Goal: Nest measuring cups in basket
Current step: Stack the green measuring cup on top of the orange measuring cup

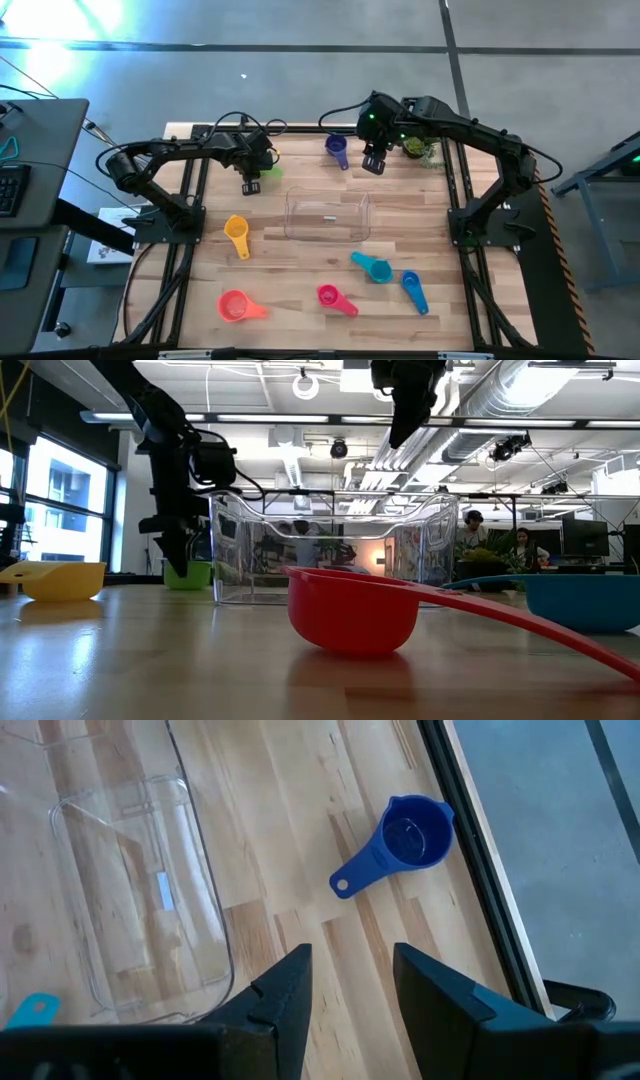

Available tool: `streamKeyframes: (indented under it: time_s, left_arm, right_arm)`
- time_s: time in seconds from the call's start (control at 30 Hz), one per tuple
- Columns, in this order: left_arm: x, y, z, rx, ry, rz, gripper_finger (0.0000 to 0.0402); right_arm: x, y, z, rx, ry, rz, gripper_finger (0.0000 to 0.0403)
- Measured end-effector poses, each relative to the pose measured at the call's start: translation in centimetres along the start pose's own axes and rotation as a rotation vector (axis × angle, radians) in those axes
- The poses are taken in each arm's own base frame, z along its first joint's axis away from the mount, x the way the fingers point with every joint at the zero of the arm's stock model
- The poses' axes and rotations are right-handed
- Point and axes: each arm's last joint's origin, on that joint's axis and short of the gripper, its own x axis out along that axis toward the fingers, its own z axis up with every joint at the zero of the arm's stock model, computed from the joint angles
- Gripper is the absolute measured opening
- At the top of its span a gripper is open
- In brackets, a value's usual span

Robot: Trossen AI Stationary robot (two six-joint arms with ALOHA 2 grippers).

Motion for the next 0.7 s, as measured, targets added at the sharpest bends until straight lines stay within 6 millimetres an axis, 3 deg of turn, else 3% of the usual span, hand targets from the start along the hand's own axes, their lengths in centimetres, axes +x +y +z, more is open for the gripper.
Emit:
streamKeyframes:
  time_s: [0.37, 0.7]
  left_arm:
    - [-0.3, -0.8, 0.4, 0.034, 0.001, -0.014, 0.0006]
    - [-3.8, -1.5, 2.5, 0.054, 0.055, 0.001, 0.0006]
  right_arm:
    - [0.0, 0.0, 0.0, 0.028, 0.000, 0.000, 0.0135]
    - [0.0, 0.0, 0.0, 0.049, 0.000, 0.000, 0.0135]
